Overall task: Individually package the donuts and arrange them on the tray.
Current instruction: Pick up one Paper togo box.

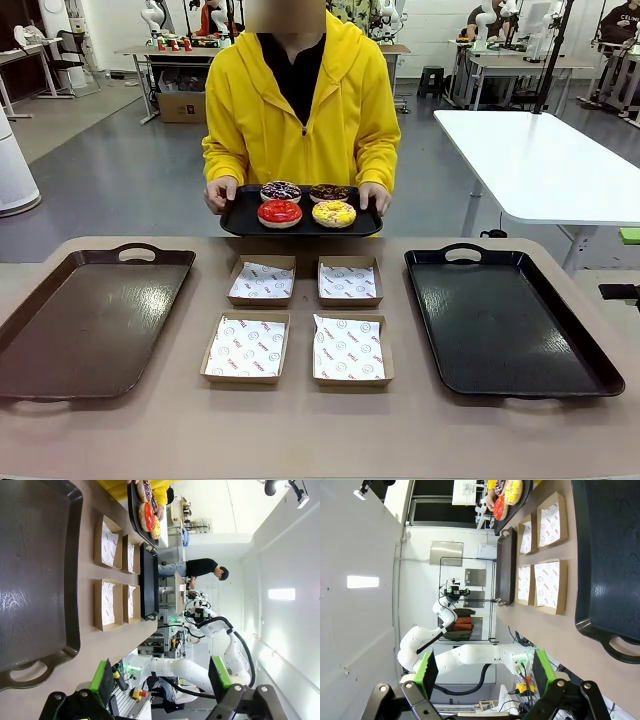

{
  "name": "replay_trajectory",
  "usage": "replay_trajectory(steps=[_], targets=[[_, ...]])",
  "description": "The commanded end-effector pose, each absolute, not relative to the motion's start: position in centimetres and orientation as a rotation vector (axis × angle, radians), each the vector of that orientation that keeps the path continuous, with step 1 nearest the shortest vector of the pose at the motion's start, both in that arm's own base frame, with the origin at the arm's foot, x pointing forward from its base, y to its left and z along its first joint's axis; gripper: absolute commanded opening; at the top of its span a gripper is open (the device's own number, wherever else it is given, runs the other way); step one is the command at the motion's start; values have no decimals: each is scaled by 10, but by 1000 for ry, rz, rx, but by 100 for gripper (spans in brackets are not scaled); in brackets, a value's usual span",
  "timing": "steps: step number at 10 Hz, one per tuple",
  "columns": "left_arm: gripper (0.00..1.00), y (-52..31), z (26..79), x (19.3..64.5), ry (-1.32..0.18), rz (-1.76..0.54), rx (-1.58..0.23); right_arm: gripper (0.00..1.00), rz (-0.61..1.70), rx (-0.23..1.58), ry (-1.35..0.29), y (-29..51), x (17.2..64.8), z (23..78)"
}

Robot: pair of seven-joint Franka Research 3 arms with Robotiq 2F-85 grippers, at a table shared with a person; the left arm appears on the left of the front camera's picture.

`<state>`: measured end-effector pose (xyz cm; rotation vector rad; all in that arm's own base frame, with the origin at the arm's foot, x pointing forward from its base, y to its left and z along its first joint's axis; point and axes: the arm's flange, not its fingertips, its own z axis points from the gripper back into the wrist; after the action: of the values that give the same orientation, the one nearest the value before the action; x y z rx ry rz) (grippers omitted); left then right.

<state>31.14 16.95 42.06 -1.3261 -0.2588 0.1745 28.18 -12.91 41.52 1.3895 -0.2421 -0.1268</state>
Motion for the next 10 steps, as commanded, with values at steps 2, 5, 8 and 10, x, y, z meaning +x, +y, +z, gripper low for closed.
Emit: replay_trajectory(steps=[2, 5, 8, 10], targets=[[100, 169, 421, 313, -279, 184, -1328, 100, -127, 1390, -242, -129, 282, 415], [100, 169, 421, 313, -279, 184, -1328, 100, -125, 1068, -77, -65, 328, 476], [100, 169, 421, 313, -279, 184, -1328, 100, -120, 760, 103, 29, 385, 496], [100, 169, 421, 313, -279, 184, -1328, 100, -102, 546, 158, 95, 407, 475]])
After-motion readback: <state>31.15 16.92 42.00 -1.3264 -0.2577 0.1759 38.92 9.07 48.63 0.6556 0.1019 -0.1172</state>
